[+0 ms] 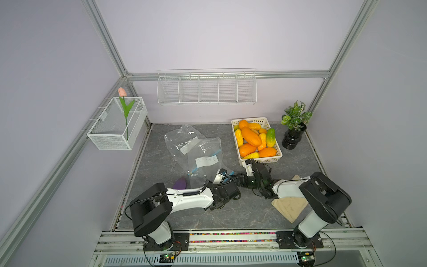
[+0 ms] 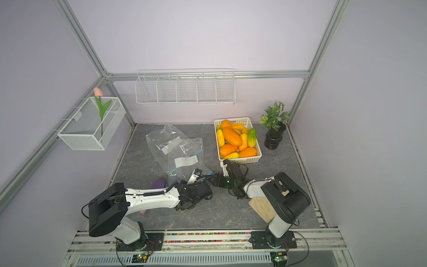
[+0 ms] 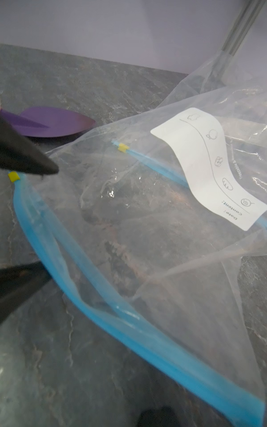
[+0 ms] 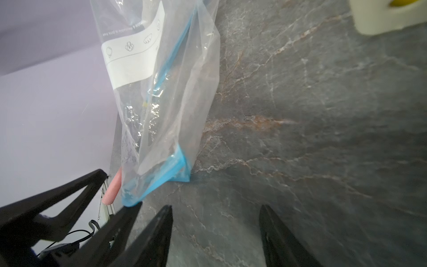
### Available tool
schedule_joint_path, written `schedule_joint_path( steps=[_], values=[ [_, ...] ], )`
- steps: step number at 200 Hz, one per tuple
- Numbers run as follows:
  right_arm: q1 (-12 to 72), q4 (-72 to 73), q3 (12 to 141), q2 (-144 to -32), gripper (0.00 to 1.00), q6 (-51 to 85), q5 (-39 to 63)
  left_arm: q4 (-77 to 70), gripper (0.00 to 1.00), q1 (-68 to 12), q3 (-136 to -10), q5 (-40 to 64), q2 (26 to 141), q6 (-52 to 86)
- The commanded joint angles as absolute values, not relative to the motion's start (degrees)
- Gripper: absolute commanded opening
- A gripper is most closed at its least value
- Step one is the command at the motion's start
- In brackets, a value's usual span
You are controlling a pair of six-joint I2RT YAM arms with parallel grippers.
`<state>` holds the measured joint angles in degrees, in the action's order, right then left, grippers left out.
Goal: Place the mango in a zip-top bag and seal the zipper
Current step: Pick up the zipper food storage bag at the center of the board.
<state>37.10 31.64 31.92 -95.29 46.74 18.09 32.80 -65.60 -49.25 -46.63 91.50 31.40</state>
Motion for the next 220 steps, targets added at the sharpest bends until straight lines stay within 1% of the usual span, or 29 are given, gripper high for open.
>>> schedule_joint_path(
  steps=[1,23,38,55,66,78,86,109,161,194,220],
  values=[
    [36.8,33.4,31.9,-95.6,0.63,48.0,18.9,30.6,0.38,-64.3,-49.9,-48.0,92.2,31.7],
    [36.8,34.4,31.8,-95.1,0.64,48.0,19.7,29.5,0.21,-62.2,-50.5,-46.7,91.3,30.6],
    [36.9,35.9,31.5,-94.5,0.66,48.0,20.6,29.0,0.14,-60.9,-51.2,-45.1,89.8,29.7],
    [37.2,37.0,31.1,-93.3,0.69,47.8,20.8,28.4,0.12,-59.2,-52.0,-43.1,87.6,28.8],
    [37.3,37.3,31.1,-92.6,0.71,47.5,20.9,28.3,0.07,-58.0,-52.4,-41.8,86.1,28.5],
    [37.7,38.3,31.1,-91.7,0.73,47.5,21.3,28.4,0.05,-56.5,-53.2,-39.7,84.4,28.3],
    [38.0,38.7,31.3,-91.2,0.74,47.4,21.4,28.5,0.01,-55.6,-53.8,-38.0,83.1,28.3],
    [39.3,37.4,32.8,-89.6,0.79,46.4,21.6,28.8,0.00,-53.3,-56.0,-32.7,79.9,28.3],
    [41.6,30.9,36.2,-83.5,0.83,41.2,20.0,29.4,0.00,-52.0,-61.5,-23.4,78.7,28.3],
    [41.6,24.9,38.3,-82.6,0.82,37.4,16.7,28.0,0.00,-51.0,-62.0,-18.3,77.8,29.3],
    [41.0,21.6,40.6,-83.8,0.77,35.7,14.8,26.5,0.00,-49.9,-61.1,-14.0,76.0,30.1]
  ],
)
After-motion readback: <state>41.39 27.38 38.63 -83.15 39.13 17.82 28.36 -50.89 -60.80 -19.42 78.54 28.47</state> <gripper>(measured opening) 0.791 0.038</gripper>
